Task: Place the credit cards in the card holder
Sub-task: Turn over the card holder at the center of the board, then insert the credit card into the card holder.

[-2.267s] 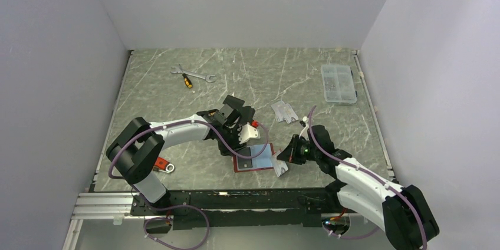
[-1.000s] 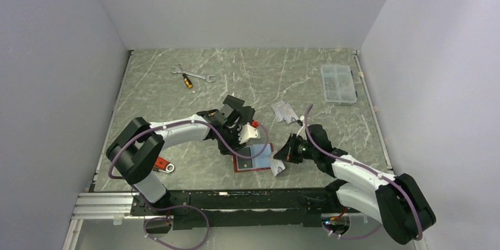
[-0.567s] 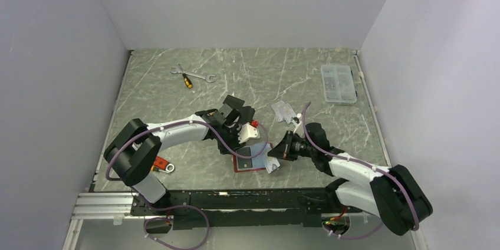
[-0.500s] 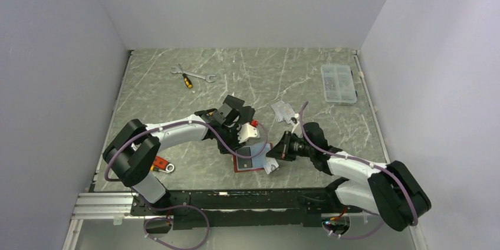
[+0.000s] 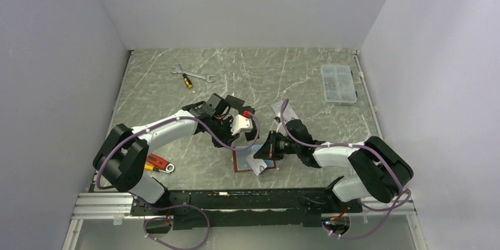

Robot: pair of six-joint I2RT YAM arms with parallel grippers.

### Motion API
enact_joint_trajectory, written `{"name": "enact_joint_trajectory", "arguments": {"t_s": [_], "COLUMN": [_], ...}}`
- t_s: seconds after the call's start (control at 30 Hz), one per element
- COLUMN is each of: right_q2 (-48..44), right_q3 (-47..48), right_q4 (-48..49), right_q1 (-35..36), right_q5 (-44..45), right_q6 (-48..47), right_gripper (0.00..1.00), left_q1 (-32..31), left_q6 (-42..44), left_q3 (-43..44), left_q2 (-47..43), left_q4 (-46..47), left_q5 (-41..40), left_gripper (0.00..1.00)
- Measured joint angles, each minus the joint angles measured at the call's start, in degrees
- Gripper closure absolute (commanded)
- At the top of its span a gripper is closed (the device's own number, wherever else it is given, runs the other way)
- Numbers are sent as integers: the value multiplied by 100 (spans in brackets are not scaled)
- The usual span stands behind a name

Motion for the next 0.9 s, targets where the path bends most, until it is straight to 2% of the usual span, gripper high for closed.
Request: {"name": "enact_joint_trajectory", "arguments": {"t_s": [0.23,0.37,0.53,0.77,0.9], "right_q2": [31,103,247,599,603], "right_q3": [68,76,-179,-636,-706], "right_q4": [-28,127,824,2011,2186], "right_q1": [-2,-188,-282,-205,-61], "right_q5": [199,273,568,1016,1344], "right_q6": [-55,-44,85,413,446], "right_gripper": [100,100,100,100,100], "left_q1": [-48,-457,-1038,-1342,-1578], "left_q6": [348,605,984,1482,1589], "left_q3": [-2,-127,-588,-1080,-1220], "left_q2": [-221,-343,-544,-577,-577], "left_q4": [-83,22,291,590,883], "left_q5": [223,195,164,-129,-409], "left_gripper": [65,66,65,65,67]}}
